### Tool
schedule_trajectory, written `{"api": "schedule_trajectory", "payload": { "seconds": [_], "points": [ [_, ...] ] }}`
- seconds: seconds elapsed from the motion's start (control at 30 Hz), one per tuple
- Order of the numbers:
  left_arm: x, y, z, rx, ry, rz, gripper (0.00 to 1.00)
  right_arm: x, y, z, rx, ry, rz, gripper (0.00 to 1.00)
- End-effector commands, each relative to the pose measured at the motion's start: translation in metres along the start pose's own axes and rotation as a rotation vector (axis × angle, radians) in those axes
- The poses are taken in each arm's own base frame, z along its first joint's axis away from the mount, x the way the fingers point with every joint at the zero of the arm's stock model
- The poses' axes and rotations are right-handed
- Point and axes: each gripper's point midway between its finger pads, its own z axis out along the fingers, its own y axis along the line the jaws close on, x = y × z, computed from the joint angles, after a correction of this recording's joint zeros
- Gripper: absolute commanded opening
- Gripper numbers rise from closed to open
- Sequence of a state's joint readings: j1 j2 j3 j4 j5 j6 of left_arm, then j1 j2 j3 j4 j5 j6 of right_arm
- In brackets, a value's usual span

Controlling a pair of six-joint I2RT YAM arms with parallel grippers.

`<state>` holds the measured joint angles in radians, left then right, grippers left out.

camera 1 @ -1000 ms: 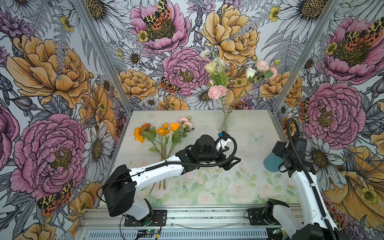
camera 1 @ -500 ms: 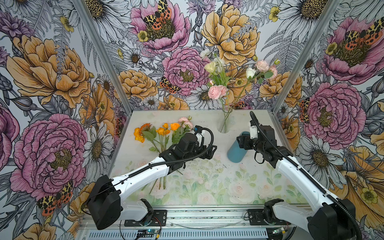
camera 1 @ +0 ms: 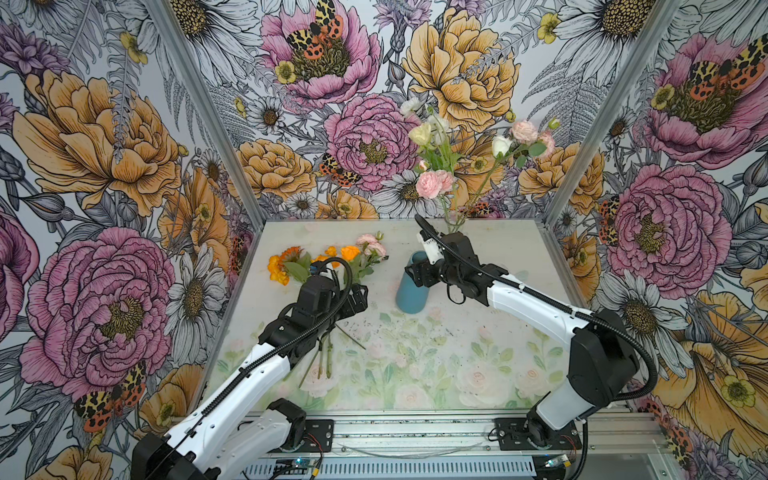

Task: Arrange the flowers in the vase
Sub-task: 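Carry the teal vase toward the robot and set it beside the flower bunch, then release the teal vase and withdraw the right gripper while the left lowers onto the bunch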

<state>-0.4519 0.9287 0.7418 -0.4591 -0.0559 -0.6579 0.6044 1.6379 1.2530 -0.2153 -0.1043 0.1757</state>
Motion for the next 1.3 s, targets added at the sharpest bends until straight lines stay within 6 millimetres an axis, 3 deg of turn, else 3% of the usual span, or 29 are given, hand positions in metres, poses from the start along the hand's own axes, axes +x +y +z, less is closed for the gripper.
{"api": "schedule_trajectory", "payload": {
  "seconds": [0.0,0.23,0.6,0.9,1.27],
  "points": [
    [0.008,0.020,-0.002,-0.056,0.047,-0.055,0.99,-0.074,0.028,-0.015,-0.060,-0.225,-0.056,0.65],
    [0.008,0.035,0.001,-0.107,0.042,-0.065,0.98,-0.062,0.045,0.004,-0.069,-0.161,-0.092,0.65],
    [0.011,0.044,0.010,-0.149,0.067,-0.027,0.99,-0.045,0.049,0.017,-0.059,-0.121,-0.091,0.67],
    [0.013,0.051,0.013,-0.176,0.074,-0.018,0.99,-0.041,0.056,0.011,-0.077,-0.118,-0.114,0.82],
    [0.015,0.048,0.015,-0.163,0.094,-0.011,0.99,-0.029,0.065,-0.001,-0.072,-0.114,-0.136,0.89]
  ]
}}
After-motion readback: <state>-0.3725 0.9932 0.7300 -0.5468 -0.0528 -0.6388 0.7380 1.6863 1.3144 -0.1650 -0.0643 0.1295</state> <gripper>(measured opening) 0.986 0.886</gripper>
